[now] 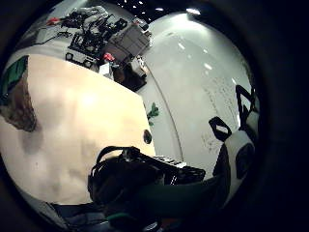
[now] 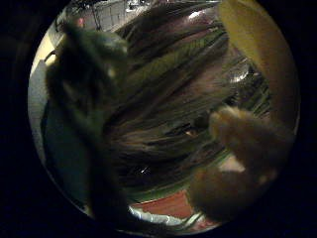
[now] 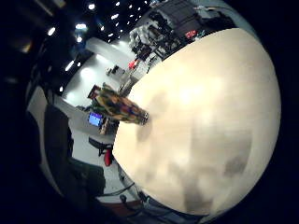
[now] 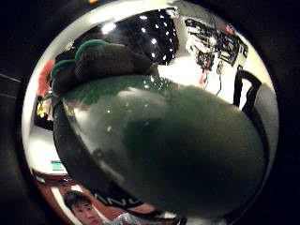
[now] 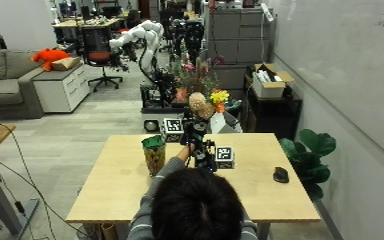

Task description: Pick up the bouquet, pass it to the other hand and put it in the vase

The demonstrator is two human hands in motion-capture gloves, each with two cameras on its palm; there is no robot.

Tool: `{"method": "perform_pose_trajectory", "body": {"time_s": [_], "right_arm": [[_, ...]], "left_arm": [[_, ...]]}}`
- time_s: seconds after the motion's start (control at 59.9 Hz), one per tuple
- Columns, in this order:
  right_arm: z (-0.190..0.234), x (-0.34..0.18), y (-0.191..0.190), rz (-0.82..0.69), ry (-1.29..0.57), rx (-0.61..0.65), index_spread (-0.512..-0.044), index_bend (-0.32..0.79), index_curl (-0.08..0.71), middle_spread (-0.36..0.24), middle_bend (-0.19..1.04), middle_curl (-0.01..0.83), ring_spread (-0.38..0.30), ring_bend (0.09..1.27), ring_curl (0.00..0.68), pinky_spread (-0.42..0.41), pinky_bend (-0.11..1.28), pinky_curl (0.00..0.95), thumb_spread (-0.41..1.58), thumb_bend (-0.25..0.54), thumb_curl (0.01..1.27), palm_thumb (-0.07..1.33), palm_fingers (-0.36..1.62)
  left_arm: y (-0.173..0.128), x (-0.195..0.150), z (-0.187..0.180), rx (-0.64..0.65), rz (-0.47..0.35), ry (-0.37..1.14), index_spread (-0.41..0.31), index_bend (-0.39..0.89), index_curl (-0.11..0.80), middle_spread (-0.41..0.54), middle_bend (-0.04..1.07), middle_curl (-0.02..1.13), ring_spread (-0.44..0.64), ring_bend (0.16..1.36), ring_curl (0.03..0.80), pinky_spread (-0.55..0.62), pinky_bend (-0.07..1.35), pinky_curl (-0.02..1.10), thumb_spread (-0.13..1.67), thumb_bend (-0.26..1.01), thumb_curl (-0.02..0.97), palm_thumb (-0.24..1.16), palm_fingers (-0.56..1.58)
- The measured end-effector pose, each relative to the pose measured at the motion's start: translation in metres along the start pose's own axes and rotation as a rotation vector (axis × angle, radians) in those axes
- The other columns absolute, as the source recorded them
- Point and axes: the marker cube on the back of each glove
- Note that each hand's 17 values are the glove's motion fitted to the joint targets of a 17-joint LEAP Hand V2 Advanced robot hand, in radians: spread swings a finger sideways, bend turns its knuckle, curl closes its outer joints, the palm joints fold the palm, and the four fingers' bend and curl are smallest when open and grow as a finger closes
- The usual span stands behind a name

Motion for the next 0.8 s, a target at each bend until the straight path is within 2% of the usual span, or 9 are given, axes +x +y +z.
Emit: {"method": "perform_pose_trajectory", "body": {"time_s": [0.05,0.134,0.234,0.317,0.484,0.534,0.601,0.718,0.801], "right_arm": [[-0.002,-0.001,0.001,-0.037,0.008,-0.046,-0.199,0.49,0.55,-0.145,0.76,0.573,-0.188,0.91,0.513,-0.323,0.65,0.457,0.94,-0.059,0.69,0.88,1.26],[-0.01,0.006,0.006,0.04,0.068,-0.076,-0.209,0.22,0.482,-0.143,0.61,0.521,-0.19,0.78,0.467,-0.323,0.69,0.442,0.96,-0.088,0.62,0.72,1.01],[-0.032,0.038,0.003,0.145,0.272,0.0,-0.229,0.11,0.422,-0.141,0.47,0.477,-0.197,0.68,0.435,-0.28,0.61,0.413,0.98,-0.075,0.55,0.58,0.95],[-0.033,0.041,-0.001,0.111,0.142,-0.026,-0.235,0.1,0.386,-0.141,0.42,0.46,-0.203,0.62,0.412,-0.231,0.55,0.388,0.99,-0.052,0.52,0.53,0.96],[-0.057,0.048,0.005,0.162,0.265,0.01,-0.237,0.11,0.345,-0.141,0.36,0.448,-0.208,0.55,0.398,-0.161,0.46,0.356,1.01,-0.033,0.47,0.5,0.99],[-0.053,0.038,0.003,0.059,0.161,-0.013,-0.236,0.12,0.34,-0.141,0.34,0.447,-0.209,0.53,0.396,-0.149,0.43,0.35,1.01,-0.031,0.46,0.5,1.0],[-0.056,0.041,0.0,0.006,0.17,-0.012,-0.232,0.12,0.334,-0.142,0.32,0.446,-0.211,0.51,0.394,-0.138,0.4,0.344,1.01,-0.027,0.45,0.51,1.01],[-0.062,0.062,0.0,0.17,0.27,0.014,-0.229,0.12,0.324,-0.142,0.3,0.447,-0.214,0.48,0.394,-0.121,0.36,0.338,1.02,-0.027,0.44,0.52,1.03],[-0.059,0.06,0.003,0.179,0.223,-0.008,-0.227,0.13,0.321,-0.143,0.28,0.449,-0.215,0.46,0.395,-0.116,0.33,0.335,1.02,-0.028,0.44,0.52,1.04]], "left_arm": [[-0.002,0.005,-0.01,0.01,-0.072,-0.054,-0.335,0.52,0.48,-0.334,0.73,0.55,-0.37,0.77,0.436,-0.4,0.64,0.46,0.96,-0.01,0.513,0.66,1.45],[-0.018,0.013,-0.027,0.048,-0.044,-0.086,-0.344,0.52,0.5,-0.337,0.74,0.55,-0.37,0.79,0.443,-0.41,0.65,0.47,0.96,-0.02,0.529,0.66,1.44],[-0.039,0.033,-0.055,0.1,-0.036,-0.078,-0.349,0.53,0.519,-0.339,0.75,0.55,-0.37,0.8,0.451,-0.41,0.66,0.47,0.97,-0.02,0.545,0.65,1.43],[-0.054,0.052,-0.082,0.134,-0.031,-0.077,-0.352,0.53,0.531,-0.34,0.77,0.55,-0.37,0.8,0.454,-0.41,0.67,0.48,0.96,-0.02,0.556,0.65,1.43],[-0.092,0.072,-0.132,0.276,0.001,-0.114,-0.354,0.53,0.55,-0.339,0.78,0.55,-0.37,0.81,0.457,-0.41,0.67,0.48,0.96,-0.02,0.574,0.64,1.42],[-0.101,0.075,-0.144,0.308,0.008,-0.125,-0.355,0.53,0.554,-0.339,0.78,0.55,-0.37,0.81,0.457,-0.41,0.67,0.48,0.96,-0.02,0.579,0.64,1.42],[-0.104,0.085,-0.16,0.348,0.009,-0.148,-0.355,0.53,0.559,-0.339,0.78,0.55,-0.37,0.81,0.458,-0.41,0.67,0.48,0.96,-0.02,0.584,0.64,1.42],[-0.108,0.095,-0.185,0.434,0.012,-0.176,-0.356,0.52,0.566,-0.339,0.78,0.55,-0.37,0.81,0.458,-0.41,0.67,0.48,0.96,-0.02,0.593,0.64,1.42],[-0.112,0.089,-0.196,0.476,-0.012,-0.172,-0.356,0.52,0.57,-0.338,0.78,0.55,-0.37,0.81,0.458,-0.41,0.67,0.48,0.96,-0.02,0.598,0.64,1.42]]}}
